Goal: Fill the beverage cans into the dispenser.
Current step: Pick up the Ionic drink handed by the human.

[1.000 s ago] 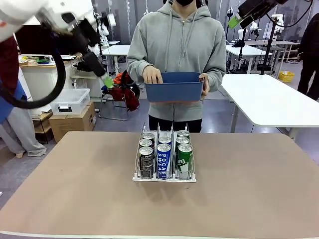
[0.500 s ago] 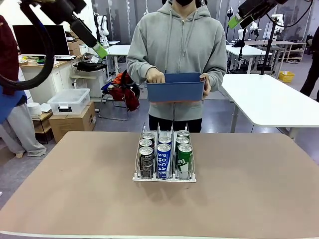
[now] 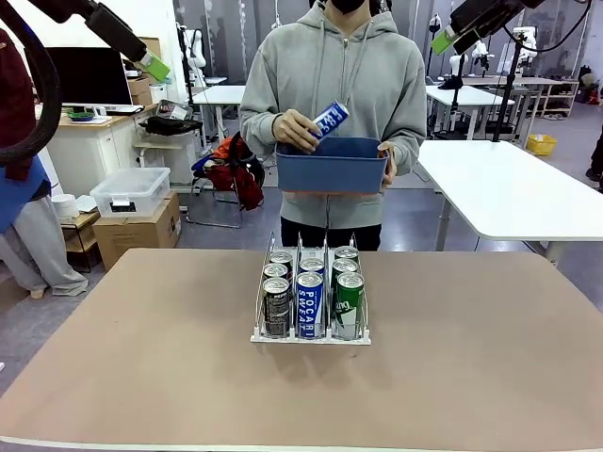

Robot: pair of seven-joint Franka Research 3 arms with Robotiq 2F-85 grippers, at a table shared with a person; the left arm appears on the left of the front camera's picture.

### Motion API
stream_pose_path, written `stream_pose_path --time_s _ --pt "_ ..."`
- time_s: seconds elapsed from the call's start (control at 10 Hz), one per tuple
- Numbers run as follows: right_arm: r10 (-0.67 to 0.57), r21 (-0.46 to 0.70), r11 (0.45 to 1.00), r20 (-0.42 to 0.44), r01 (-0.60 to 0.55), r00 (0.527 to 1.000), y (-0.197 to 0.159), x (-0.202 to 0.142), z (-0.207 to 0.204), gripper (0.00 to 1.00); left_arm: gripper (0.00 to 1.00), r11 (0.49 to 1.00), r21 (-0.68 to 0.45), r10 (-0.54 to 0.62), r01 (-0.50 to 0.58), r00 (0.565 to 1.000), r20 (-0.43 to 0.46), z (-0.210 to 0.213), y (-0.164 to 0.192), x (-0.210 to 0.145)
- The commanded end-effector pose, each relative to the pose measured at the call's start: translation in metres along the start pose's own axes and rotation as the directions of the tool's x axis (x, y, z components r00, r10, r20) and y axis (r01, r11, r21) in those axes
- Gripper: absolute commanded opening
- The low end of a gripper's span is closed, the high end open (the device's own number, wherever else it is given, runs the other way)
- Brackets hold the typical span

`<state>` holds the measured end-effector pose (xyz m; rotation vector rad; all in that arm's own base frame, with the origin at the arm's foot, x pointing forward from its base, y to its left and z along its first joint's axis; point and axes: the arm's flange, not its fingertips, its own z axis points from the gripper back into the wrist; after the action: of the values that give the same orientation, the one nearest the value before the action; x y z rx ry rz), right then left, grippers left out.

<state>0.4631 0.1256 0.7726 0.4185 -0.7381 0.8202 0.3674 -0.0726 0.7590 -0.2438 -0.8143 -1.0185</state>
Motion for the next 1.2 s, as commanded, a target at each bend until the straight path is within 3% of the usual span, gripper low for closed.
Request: stream_pose_path --time_s 0.0,1.1 --pt "-0.002 0.008 1.000 0.006 0.002 1.000 0.0012 -0.0029 -0.0006 1.00 1.00 1.000 -0.013 -0.003 0.003 1.000 -0.007 -0.0048 0.0037 0.0037" --pt "-0.002 0.008 1.000 0.006 0.002 1.000 0.0012 -0.0029 -0.0006 1.00 1.00 1.000 -0.013 -0.003 0.003 1.000 -0.007 -0.0048 0.0037 0.0037"
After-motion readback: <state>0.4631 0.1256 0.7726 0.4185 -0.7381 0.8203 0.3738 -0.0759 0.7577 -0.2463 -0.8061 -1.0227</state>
